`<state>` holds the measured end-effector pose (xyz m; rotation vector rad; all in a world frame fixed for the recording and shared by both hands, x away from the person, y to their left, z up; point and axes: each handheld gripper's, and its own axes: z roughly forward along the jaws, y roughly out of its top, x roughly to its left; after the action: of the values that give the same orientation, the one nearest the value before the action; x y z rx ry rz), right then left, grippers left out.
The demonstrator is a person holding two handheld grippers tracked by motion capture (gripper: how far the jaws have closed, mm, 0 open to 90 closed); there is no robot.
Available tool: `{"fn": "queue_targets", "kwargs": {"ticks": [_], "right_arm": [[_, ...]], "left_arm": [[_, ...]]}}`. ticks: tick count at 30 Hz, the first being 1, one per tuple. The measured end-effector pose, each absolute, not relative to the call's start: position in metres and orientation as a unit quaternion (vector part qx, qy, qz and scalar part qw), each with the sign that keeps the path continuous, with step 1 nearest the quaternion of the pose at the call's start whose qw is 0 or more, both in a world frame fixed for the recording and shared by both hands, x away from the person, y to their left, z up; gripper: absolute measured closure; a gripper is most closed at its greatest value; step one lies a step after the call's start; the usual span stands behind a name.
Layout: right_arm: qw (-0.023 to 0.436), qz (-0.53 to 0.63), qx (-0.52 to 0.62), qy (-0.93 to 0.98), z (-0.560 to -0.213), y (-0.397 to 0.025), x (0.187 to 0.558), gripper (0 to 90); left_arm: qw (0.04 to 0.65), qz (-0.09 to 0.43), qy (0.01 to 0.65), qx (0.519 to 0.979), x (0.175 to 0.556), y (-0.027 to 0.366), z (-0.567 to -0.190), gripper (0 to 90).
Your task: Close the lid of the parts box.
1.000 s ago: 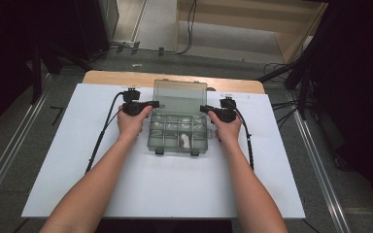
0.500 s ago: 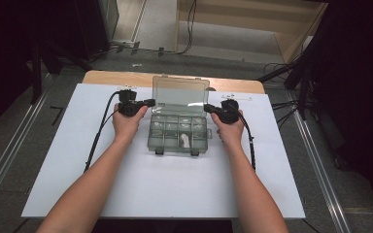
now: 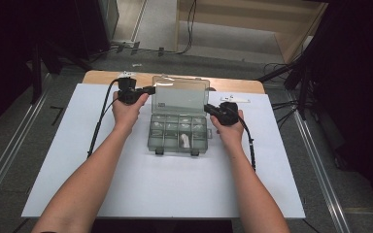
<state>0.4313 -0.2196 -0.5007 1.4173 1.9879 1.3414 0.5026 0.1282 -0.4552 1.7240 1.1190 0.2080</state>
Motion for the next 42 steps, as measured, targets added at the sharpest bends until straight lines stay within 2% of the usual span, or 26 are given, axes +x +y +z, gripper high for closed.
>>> {"fn": "queue_targets", "kwargs": {"ticks": [1,7,10,16,23,33,38,42], "right_arm": [[0.177,0.474,0.500,0.703,-0.501,-0.220,0.431,80.6],[0.166,0.477,0.506,0.699,-0.500,-0.221,0.432,80.0],[0.149,0.485,0.518,0.689,-0.493,-0.223,0.434,72.3],[0.171,0.491,0.534,0.667,-0.465,-0.228,0.441,70.8],[0.179,0.487,0.541,0.662,-0.448,-0.225,0.452,75.0],[0.179,0.477,0.545,0.666,-0.445,-0.217,0.455,82.3],[0.193,0.471,0.539,0.671,-0.442,-0.214,0.451,82.7],[0.198,0.476,0.535,0.670,-0.443,-0.215,0.448,82.8]], "left_arm": [[0.515,0.084,0.463,0.716,0.502,0.128,-0.455,80.5],[0.511,0.092,0.456,0.723,0.498,0.128,-0.451,83.5],[0.513,0.104,0.452,0.722,0.495,0.126,-0.451,83.9],[0.523,0.121,0.447,0.715,0.489,0.125,-0.452,84.0],[0.530,0.142,0.442,0.710,0.481,0.123,-0.453,84.4],[0.537,0.145,0.441,0.704,0.477,0.126,-0.455,84.5],[0.541,0.135,0.442,0.702,0.479,0.128,-0.456,83.9],[0.556,0.085,0.455,0.691,0.484,0.134,-0.456,78.8]]}}
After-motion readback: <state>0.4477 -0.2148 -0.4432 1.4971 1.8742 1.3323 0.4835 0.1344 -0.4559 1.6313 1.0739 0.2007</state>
